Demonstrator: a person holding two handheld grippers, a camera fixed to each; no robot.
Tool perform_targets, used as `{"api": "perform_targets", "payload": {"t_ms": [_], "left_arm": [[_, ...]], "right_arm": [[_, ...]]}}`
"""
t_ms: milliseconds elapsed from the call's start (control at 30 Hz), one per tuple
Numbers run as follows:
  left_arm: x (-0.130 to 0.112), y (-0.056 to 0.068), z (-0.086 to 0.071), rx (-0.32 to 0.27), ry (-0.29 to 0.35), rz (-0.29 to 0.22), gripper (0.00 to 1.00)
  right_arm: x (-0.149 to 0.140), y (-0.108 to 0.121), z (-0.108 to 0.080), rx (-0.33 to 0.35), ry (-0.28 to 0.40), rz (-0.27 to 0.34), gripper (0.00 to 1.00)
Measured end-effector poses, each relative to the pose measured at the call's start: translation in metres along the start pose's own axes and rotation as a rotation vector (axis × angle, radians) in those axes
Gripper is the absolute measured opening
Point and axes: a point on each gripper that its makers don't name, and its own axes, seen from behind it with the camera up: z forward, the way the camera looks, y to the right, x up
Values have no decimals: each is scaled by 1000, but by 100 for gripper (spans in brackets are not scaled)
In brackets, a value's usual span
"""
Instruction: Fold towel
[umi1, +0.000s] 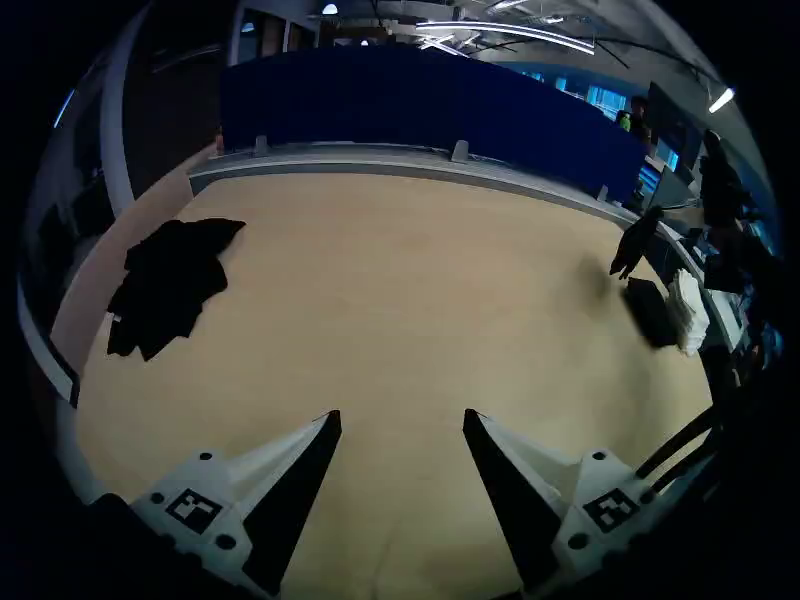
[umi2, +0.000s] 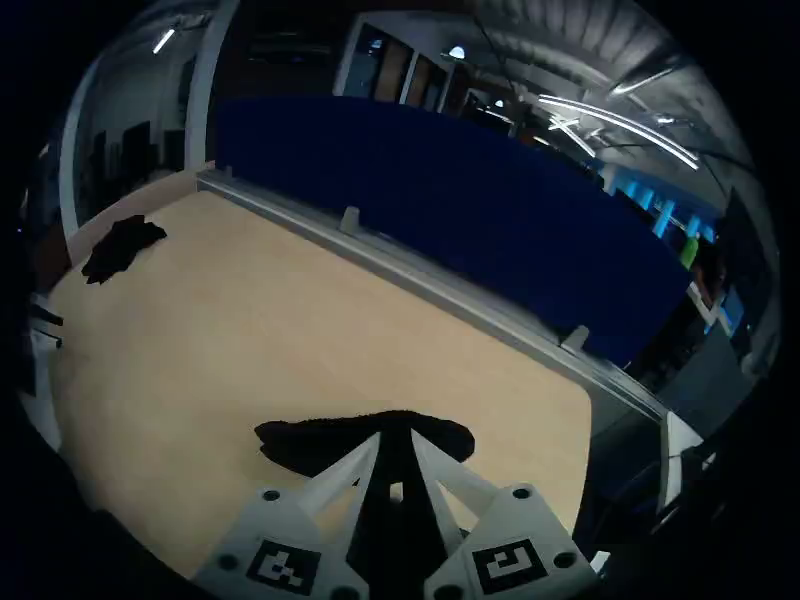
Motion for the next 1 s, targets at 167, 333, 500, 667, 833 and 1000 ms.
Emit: {"api": "perform_targets", "payload": {"t_ms": [167, 333, 500, 667, 833, 1000], "left_arm": [[1, 3, -1, -1, -1, 4, 90], [5, 8, -1, -7, 2, 16, 90], [7, 12, 0, -15, 1, 27, 90], [7, 16, 0, -23, -2, 37, 90], [6, 19, -1, -26, -6, 46, 90], [4, 21, -1, -28, -10, 56, 90]], "right_arm": [[-8, 9, 0, -9, -12, 13, 6], [-22, 13, -7, -16, -27, 26, 6], [-48, 13, -18, -26, -55, 43, 6], [-87, 20, -32, -53, -97, 69, 6], [-127, 28, -50, -83, -134, 113, 6], [-165, 31, -65, -105, -175, 149, 6]]}}
